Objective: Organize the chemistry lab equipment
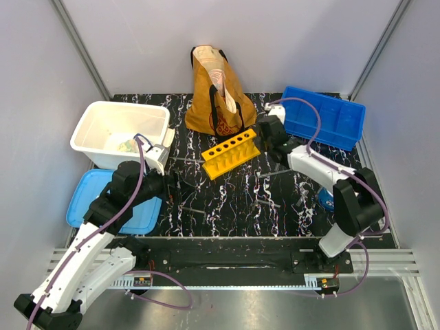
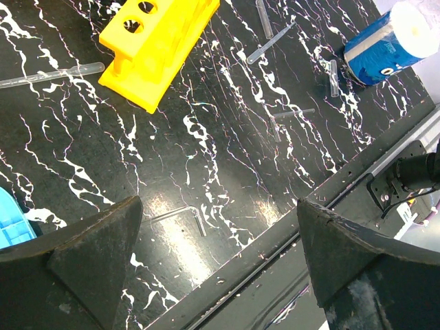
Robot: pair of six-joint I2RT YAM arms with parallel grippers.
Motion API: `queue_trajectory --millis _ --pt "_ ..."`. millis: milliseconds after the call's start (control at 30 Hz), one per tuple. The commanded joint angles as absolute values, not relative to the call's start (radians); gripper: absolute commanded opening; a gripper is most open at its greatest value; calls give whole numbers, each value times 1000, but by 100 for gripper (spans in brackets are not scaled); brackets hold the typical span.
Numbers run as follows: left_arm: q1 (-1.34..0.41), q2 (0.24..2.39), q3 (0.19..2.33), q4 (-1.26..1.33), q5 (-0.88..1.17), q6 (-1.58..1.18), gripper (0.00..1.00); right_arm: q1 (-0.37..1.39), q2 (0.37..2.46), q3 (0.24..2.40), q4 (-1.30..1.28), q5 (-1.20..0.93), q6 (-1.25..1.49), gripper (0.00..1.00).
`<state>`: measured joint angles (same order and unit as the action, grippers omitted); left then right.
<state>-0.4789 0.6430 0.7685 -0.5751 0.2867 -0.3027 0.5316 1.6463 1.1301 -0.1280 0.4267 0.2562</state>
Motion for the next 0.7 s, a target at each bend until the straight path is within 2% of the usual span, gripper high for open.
queue_trajectory --millis 0,200,667 --pt "-482 634 781 -537 291 -302 99 460 1620 1218 -311 459 362 44" --pt "-482 627 779 -535 295 -302 99 336 1736 1327 -521 312 440 42" --pt "-482 627 779 -531 299 -299 99 302 1911 1402 -564 250 460 38"
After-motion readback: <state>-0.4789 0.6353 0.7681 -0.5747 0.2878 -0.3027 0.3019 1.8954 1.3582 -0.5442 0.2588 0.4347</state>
